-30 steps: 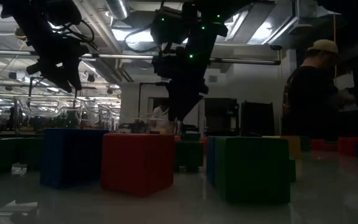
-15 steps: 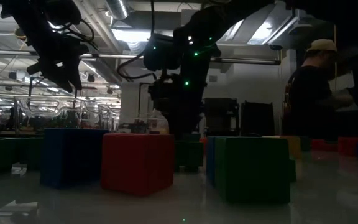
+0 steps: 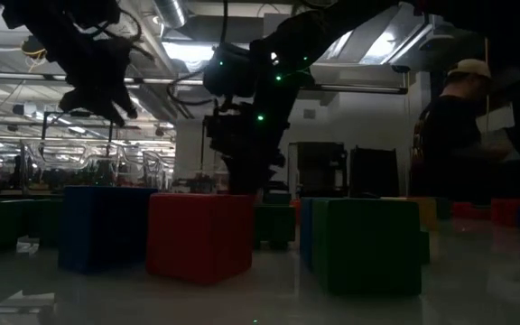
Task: Sort blocks by size
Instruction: Put the large orange game piece into the left transparent bin
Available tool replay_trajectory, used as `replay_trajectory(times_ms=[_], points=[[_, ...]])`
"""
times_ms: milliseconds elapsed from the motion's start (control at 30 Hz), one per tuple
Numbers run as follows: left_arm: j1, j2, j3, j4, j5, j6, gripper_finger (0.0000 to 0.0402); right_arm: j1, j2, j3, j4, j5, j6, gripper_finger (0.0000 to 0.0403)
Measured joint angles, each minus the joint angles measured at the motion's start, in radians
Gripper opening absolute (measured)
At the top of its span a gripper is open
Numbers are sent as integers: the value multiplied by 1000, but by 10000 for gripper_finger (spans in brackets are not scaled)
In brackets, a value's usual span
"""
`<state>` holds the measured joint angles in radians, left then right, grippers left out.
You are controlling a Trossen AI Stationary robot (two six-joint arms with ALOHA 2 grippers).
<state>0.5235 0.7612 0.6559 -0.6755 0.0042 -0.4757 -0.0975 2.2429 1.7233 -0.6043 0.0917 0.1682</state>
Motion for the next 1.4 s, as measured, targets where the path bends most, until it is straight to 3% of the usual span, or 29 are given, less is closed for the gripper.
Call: replay_trajectory(times_ms=[133,600,900,1400], points=[[-38,0,0,50,47,-60,163,0,-2,0,134,-2,-49,134],[-137,0,0,60,48,-226,163,36,-5,0,591,-22,-251,135],[-213,0,0,60,48,-267,163,65,-5,0,698,56,-336,136],[-291,1,0,60,-1,-280,163,66,-6,0,798,30,-337,138]])
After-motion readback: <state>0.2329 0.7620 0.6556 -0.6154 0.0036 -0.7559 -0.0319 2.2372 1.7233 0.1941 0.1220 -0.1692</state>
